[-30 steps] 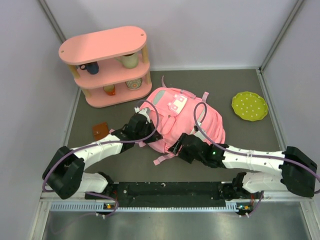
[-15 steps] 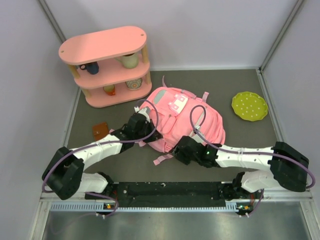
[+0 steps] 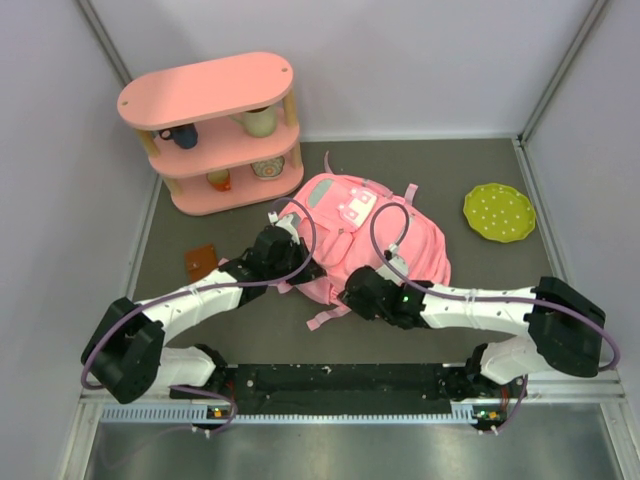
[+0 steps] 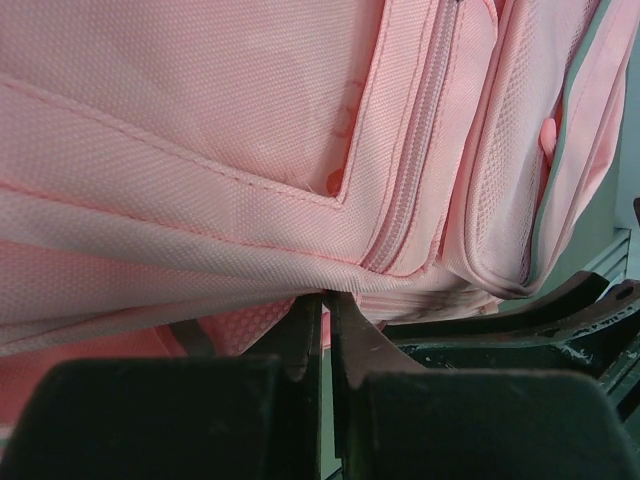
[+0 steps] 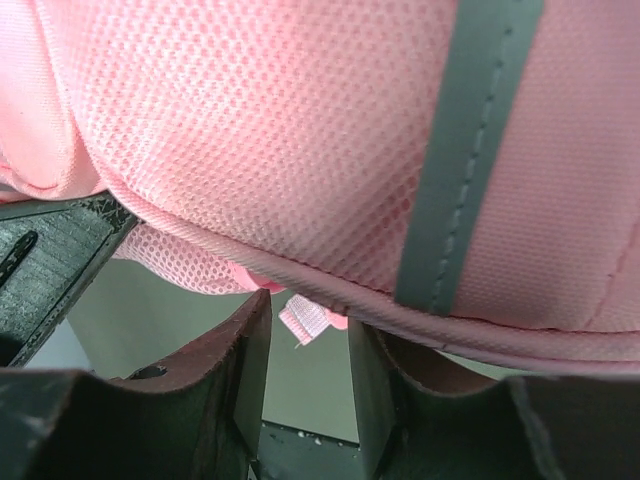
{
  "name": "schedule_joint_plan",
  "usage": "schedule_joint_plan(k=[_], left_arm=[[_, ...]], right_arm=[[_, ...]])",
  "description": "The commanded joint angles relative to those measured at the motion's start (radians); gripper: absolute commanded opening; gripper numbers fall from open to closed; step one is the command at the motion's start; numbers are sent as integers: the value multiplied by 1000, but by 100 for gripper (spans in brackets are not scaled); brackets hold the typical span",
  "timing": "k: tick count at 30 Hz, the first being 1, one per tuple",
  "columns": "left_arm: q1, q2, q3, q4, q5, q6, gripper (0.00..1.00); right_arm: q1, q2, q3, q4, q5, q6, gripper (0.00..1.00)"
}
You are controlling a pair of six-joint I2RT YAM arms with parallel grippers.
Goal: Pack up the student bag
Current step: Zip the student bag at the center of the board.
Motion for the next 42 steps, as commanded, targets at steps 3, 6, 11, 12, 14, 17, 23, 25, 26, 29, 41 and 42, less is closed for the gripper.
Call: schedule_joint_plan(k=[3, 6, 11, 12, 14, 17, 23, 25, 26, 29, 41, 42], left_arm=[[2, -30, 25, 65, 7, 31, 0], [2, -28, 29, 63, 6, 34, 0], [2, -26, 34, 57, 1, 39, 0], [2, -25, 34, 57, 4, 40, 0], [2, -25, 37, 59, 6, 39, 0], [2, -28, 40, 57, 7, 39, 0], [2, -42, 40, 51, 6, 40, 0], [2, -48, 40, 48, 9, 39, 0], [2, -51, 39, 50, 9, 39, 0], [2, -57, 37, 50, 10, 39, 0], [2, -88, 25, 48, 21, 31, 0], [3, -88, 25, 48, 20, 31, 0]], right_arm=[[16, -48, 49, -39, 18, -67, 38], [19, -60, 49, -77, 14, -53, 41], [20, -22, 66, -84, -11, -53, 42], [20, -11, 73, -84, -12, -56, 42], [22, 24, 96, -76, -28, -66, 42], [22, 55, 115, -70, -18, -69, 41], [20, 99, 133, -61, 8, -52, 39], [20, 119, 135, -59, 6, -46, 39], [19, 129, 136, -59, 5, -41, 39], [14, 147, 135, -53, -6, -33, 38], [-15, 156, 64, -22, 86, 156, 41], [-15, 155, 55, -15, 106, 187, 41]])
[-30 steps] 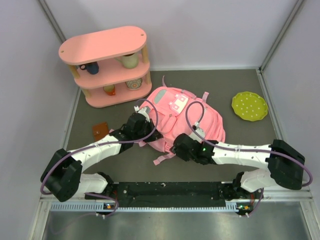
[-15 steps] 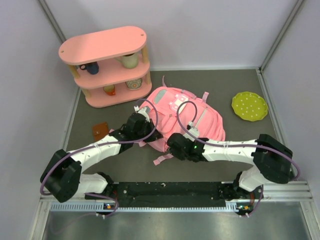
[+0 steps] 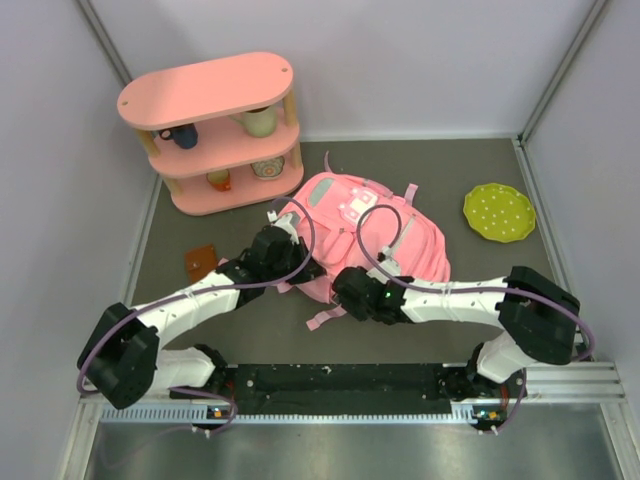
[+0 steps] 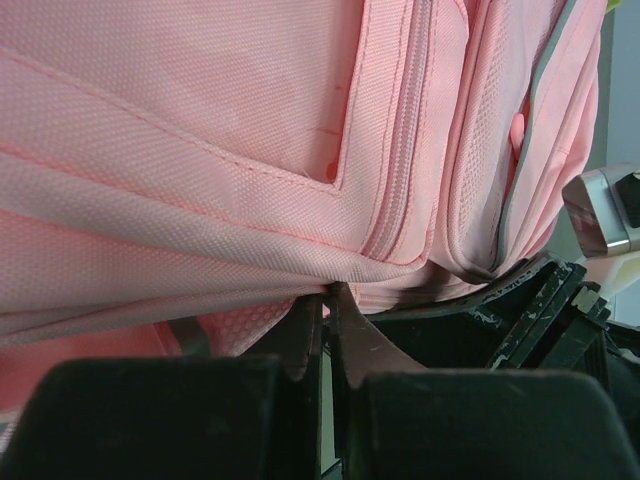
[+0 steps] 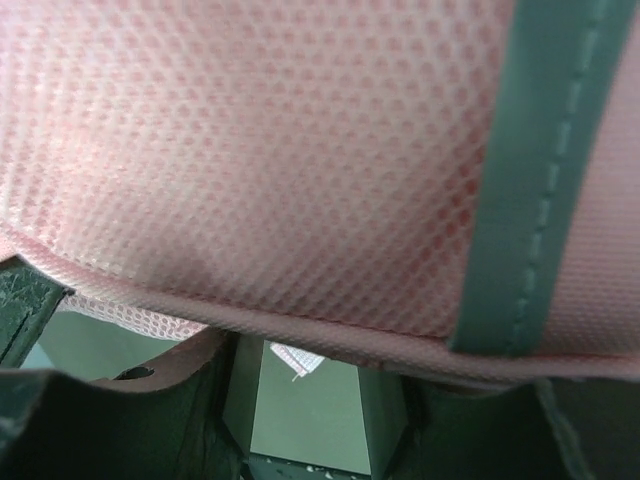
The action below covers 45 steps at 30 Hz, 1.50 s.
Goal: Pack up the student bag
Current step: Zip the student bag at the center of the board.
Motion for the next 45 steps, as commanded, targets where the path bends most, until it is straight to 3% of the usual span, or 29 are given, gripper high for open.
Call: schedule_joint_plan(k=[1, 4, 10, 19, 22, 24, 26, 30, 40, 45], left_arm=[[2, -56, 22, 61, 15, 22, 0], [2, -66, 31, 43, 5, 28, 0], [2, -67, 28, 50, 24, 18, 0], [2, -79, 37, 47, 34, 22, 0], [2, -80, 37, 47, 37, 22, 0], [2, -82, 38, 46, 38, 24, 0], [2, -82, 38, 44, 37, 25, 0], [2, -83, 37, 40, 23, 36, 0], [40, -76, 68, -39, -58, 102, 0], [92, -88, 83, -68, -61, 131, 0]], right_arm=[[-11, 12, -55, 47, 114, 155, 40], [12, 0, -71, 6, 197, 252, 40], [15, 0, -74, -58, 258, 352, 26], [15, 63, -38, -106, 295, 373, 30], [15, 71, -41, -105, 312, 375, 13], [15, 69, -40, -106, 320, 364, 9], [15, 63, -40, -106, 331, 341, 0], [15, 14, -46, -108, 332, 246, 0], [12, -291, -164, -141, 147, -307, 0], [9, -395, -258, -259, 99, -259, 0]])
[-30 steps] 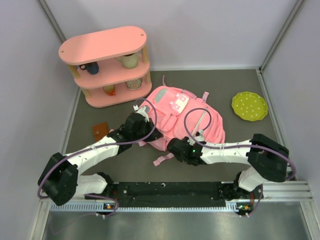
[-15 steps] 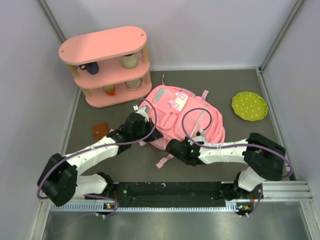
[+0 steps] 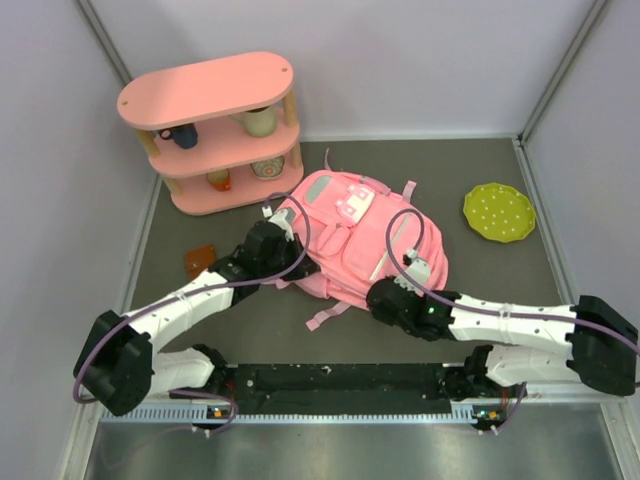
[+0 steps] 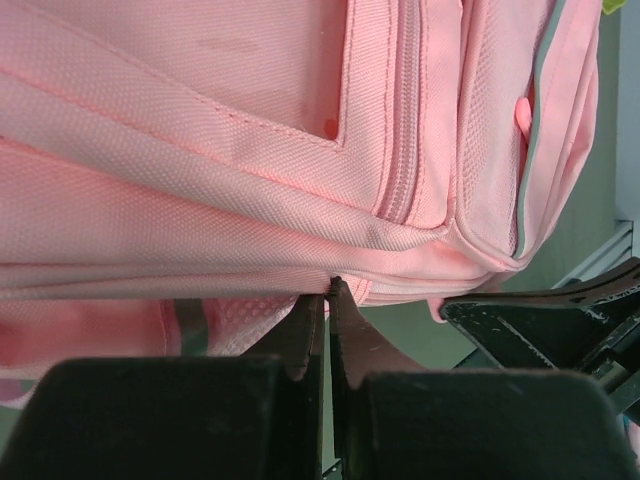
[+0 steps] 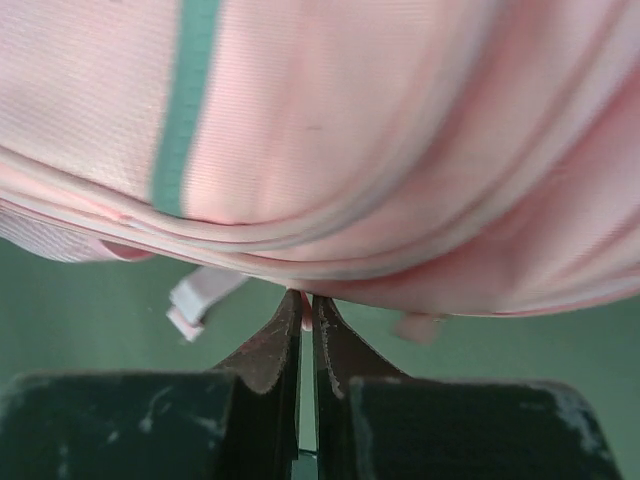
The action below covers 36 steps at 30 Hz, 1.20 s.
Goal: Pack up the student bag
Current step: Zip the student bag at the center of the board.
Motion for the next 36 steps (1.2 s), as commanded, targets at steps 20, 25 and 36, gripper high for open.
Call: schedule_joint_plan(k=[20, 25, 36], left_arm=[[76, -58, 18, 48, 45, 48, 0], [76, -62, 7, 49, 54, 44, 0], [76, -64, -10, 55, 64, 39, 0]], right_arm=[[-13, -19, -123, 89, -73, -188, 23], [-13, 24, -89, 106, -31, -176, 36], [-14, -30, -105, 180, -73, -168, 39]])
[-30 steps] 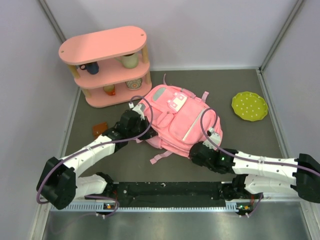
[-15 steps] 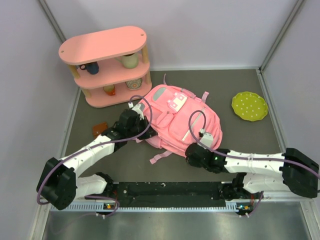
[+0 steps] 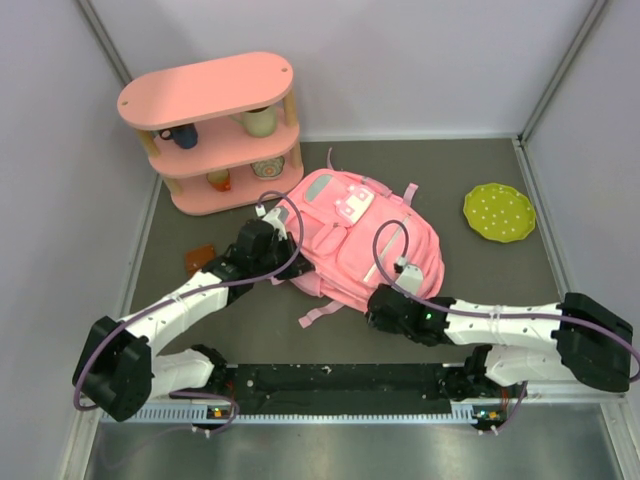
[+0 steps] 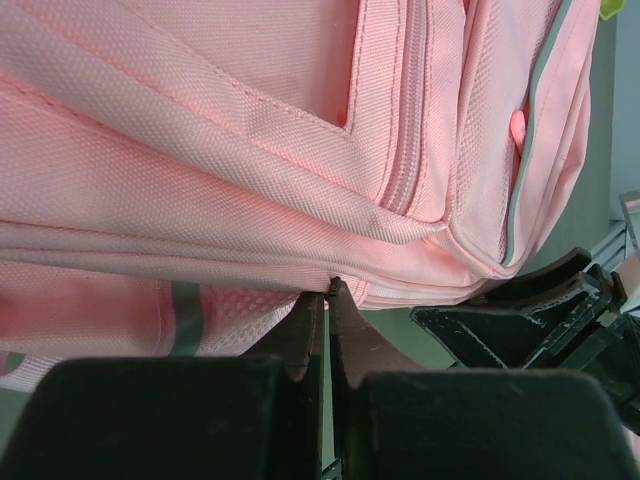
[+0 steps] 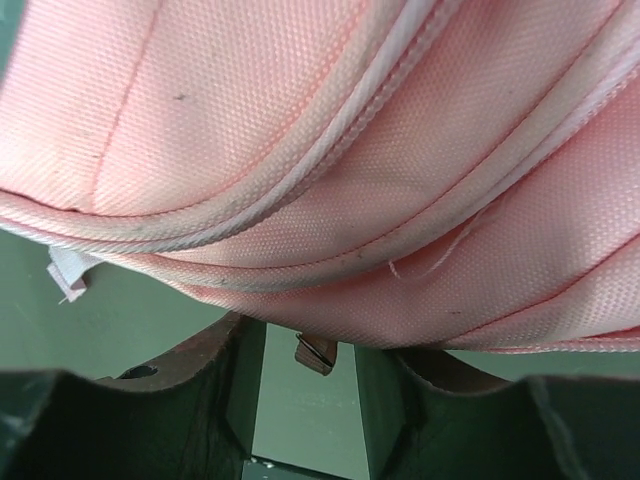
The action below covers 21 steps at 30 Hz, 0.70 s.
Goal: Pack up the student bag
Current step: Zip the student bag at the center of the board.
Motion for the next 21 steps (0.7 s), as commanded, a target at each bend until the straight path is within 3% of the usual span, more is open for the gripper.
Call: schedule_joint_plan(k=[1, 4, 5, 6, 7, 12, 15, 21], left_arm=[[8, -41, -2, 84, -2, 13, 0], [8, -40, -2, 82, -1, 14, 0], [8, -41, -2, 84, -1, 14, 0], [8, -40, -4, 87, -2, 13, 0], [8, -41, -4, 90, -2, 10, 0], [8, -32, 1, 96, 11, 6, 0], [8, -32, 2, 96, 13, 6, 0], [8, -41, -4, 91, 10, 6, 0]], right_arm=[[-10, -62, -4, 83, 6, 6, 39], [-10, -114, -46, 113, -10, 21, 40], [-10, -127, -56, 119, -6, 27, 44], [-10, -141, -66, 130, 14, 37, 57], [-10, -141, -75, 141, 25, 43, 59], [-11, -86, -47, 171, 92, 64, 59], [-10, -24, -31, 213, 106, 92, 55], [8, 14, -26, 268, 57, 106, 51]])
